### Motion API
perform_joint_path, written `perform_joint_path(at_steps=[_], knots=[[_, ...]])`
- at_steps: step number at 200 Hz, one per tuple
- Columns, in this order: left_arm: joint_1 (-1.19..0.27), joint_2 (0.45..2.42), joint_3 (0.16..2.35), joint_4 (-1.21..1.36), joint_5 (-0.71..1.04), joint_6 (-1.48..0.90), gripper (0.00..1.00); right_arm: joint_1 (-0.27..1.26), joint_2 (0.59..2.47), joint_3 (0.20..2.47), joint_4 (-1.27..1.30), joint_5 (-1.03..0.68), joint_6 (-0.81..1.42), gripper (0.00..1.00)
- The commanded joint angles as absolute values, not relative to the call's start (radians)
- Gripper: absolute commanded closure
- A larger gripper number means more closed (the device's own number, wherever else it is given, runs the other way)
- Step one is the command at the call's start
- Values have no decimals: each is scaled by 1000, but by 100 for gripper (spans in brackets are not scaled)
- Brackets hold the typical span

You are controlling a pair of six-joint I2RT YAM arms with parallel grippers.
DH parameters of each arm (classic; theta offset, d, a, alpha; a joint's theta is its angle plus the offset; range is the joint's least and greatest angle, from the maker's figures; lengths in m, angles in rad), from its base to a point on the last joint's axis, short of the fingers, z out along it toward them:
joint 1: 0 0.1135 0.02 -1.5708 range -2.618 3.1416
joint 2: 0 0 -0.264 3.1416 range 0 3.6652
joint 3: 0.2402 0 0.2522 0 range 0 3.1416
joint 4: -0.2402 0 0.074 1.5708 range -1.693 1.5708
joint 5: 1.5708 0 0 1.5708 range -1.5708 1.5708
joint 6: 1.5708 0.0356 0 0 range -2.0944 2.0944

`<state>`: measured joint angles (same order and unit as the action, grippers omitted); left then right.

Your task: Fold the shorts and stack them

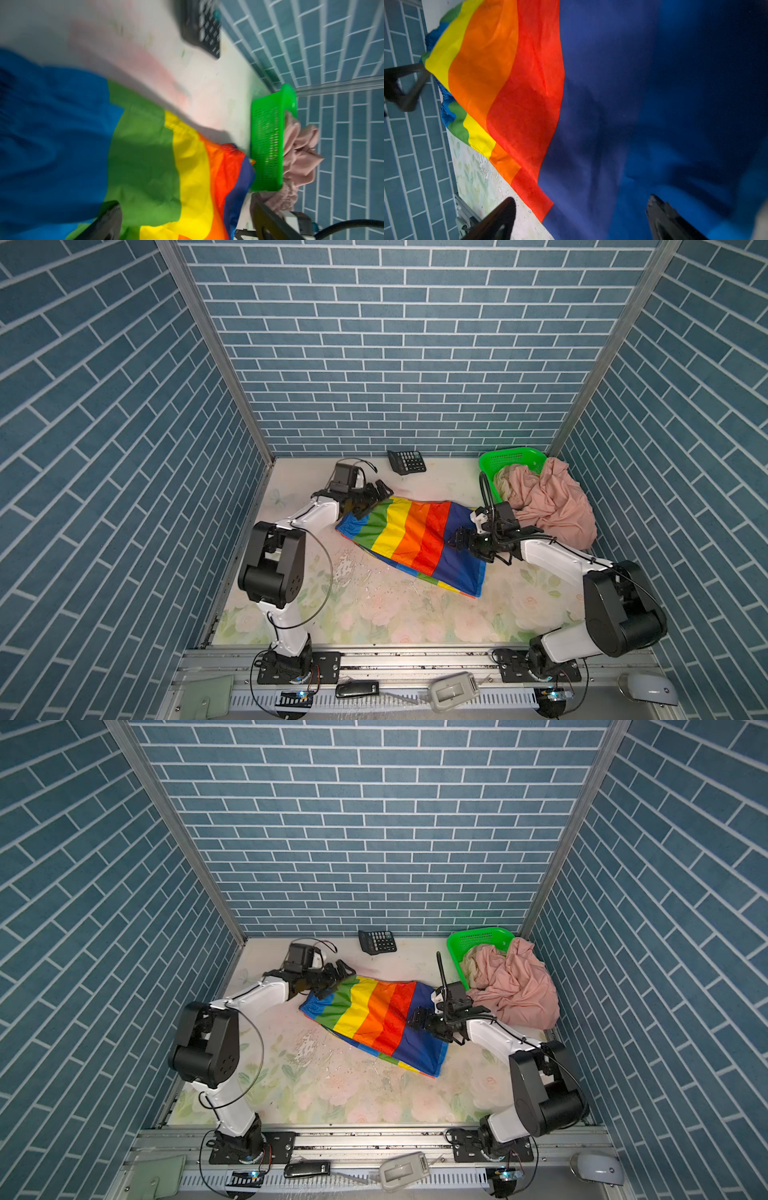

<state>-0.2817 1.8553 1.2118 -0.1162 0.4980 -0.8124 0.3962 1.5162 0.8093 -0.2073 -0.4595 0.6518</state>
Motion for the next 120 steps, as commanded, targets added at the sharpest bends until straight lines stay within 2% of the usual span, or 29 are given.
perform_joint_path(at_steps=[1,62,120], knots=[[-262,1862,1130,-84,483,-830,0,402,1572,792,-92,-519,701,2],[-233,1784,870,-55,449,-810,0,286,1679,806,-160,-470,587,2],[-306,1566,585,59,456,-981,0,242,1798,960,-261,-431,493,2]])
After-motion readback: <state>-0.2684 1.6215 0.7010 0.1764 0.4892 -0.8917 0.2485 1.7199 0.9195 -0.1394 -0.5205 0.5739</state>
